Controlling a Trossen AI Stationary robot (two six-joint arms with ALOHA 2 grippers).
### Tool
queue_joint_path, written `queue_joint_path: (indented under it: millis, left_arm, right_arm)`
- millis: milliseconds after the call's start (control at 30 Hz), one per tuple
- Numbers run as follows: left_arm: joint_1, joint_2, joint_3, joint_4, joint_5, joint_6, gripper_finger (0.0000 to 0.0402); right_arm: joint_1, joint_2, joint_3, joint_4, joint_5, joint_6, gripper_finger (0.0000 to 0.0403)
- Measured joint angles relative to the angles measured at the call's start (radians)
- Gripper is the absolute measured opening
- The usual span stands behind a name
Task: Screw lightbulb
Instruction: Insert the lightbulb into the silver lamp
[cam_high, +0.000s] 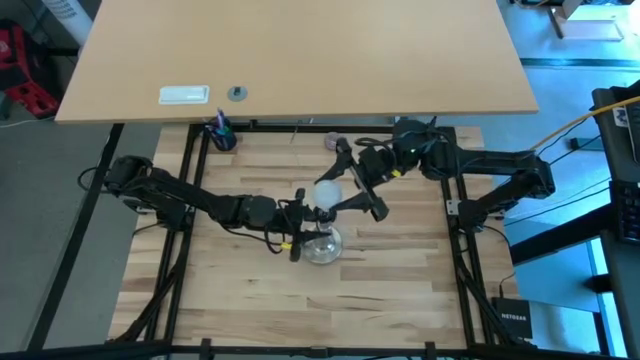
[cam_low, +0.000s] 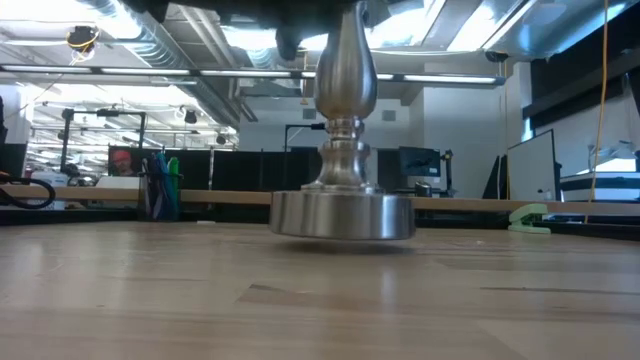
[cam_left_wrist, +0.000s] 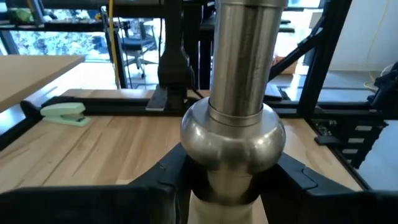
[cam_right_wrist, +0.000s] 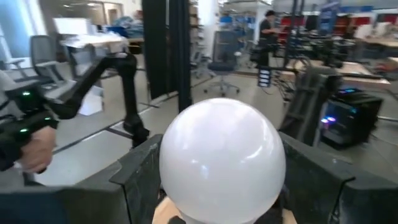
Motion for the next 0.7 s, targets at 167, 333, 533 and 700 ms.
queue_joint_path:
  millis: [167,333,533,700]
  left_arm:
    - [0.000,-0.022,0.000,0.007,0.000,0.001,0.0124]
    - [-0.001,-0.035,0.000,0.005,0.013,0.001,0.0124]
    - [-0.002,-0.036,0.000,0.008,0.021,0.002,0.0124]
    - [-0.007,-0.045,0.000,0.002,0.039,-0.001,0.0124]
  right_arm:
    - [0.001,0.002,0.000,0.043,-0.037,0.001,0.0272]
    - [0.000,0.011,0.000,0.045,-0.035,-0.003,0.0272]
    - [0.000,0.036,0.001,0.048,-0.047,-0.007,0.0272]
    - [0.000,0.037,0.003,0.026,-0.070,-0.033,0.0272]
